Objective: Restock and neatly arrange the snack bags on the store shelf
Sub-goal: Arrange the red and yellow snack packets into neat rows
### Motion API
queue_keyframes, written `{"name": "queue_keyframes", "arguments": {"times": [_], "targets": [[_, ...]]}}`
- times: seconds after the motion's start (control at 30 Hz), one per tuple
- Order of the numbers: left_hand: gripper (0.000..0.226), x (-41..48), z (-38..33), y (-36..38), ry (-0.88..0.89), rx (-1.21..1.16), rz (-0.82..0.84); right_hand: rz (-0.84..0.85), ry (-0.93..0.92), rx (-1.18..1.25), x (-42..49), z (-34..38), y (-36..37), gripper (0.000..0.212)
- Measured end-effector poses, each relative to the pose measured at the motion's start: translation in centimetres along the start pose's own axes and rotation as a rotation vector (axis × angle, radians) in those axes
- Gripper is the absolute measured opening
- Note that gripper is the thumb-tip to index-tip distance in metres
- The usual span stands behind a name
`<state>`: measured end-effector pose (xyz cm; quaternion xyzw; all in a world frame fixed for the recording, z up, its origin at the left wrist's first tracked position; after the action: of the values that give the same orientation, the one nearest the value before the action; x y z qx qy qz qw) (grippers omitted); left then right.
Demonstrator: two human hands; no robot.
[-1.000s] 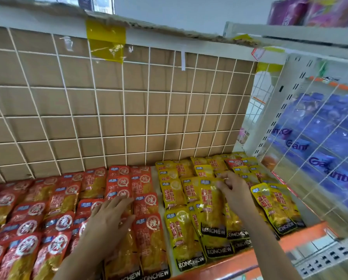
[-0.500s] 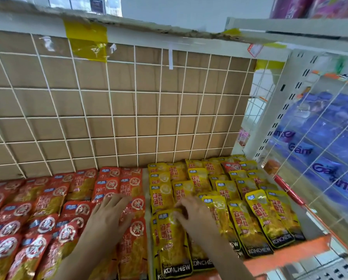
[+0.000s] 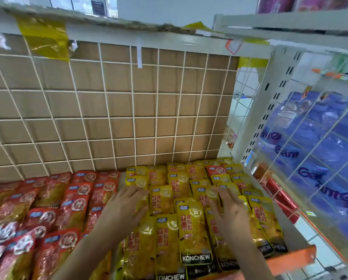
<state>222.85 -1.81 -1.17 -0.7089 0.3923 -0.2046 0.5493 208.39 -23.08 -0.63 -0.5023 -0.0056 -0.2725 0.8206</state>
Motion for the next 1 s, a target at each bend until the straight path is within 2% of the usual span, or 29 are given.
{"name": "queue_keyframes", "arguments": {"times": [0.1,0.17,0.3,0.5,0.73,0.87,1.0], "targets": [[0.064,3.6,-3.4,0.3,0.081,0.073,0.035,-0.021,0.054,-0.080,0.2,-3.0,-1.6,0.031],[0.072,5.9,-5.7,0.7,0.101,0.093,0.076,0.036,0.051,-0.129,0.4,-4.4,-1.8,0.039],[0.050,10.3,-10.0,1.2,0.158,0.097,0.108,0.298,0.078,-0.138,1.0,-6.2,-0.7,0.068],[0.035,16.6,-13.4,1.9,0.163,0.138,0.051,0.215,0.068,-0.123,1.0,-6.7,-0.4,0.053],[0.039,21.8,-13.6,3.0,0.046,0.084,0.114,0.202,0.057,-0.099,1.0,-7.5,0.3,0.053],[0.033,22.3,-13.6,3.0,0.051,0.015,0.078,0.191,0.061,-0.144,1.1,-7.2,0.2,0.063],[0.023,22.7,-13.3,2.6,0.018,-0.163,0.096,0.193,0.072,-0.168,1.1,-6.9,-0.2,0.050]]}}
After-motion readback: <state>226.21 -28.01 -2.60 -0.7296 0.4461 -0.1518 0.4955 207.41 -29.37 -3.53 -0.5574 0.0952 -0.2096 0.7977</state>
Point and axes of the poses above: each hand's wrist, its own x-axis towards the middle knuckle, its own y-axis out of the palm, z = x × y, the point moved 6 cm from there along x, towards the middle knuckle, and after that the axes turned 14 degrees about z, right-handed, at the moved point
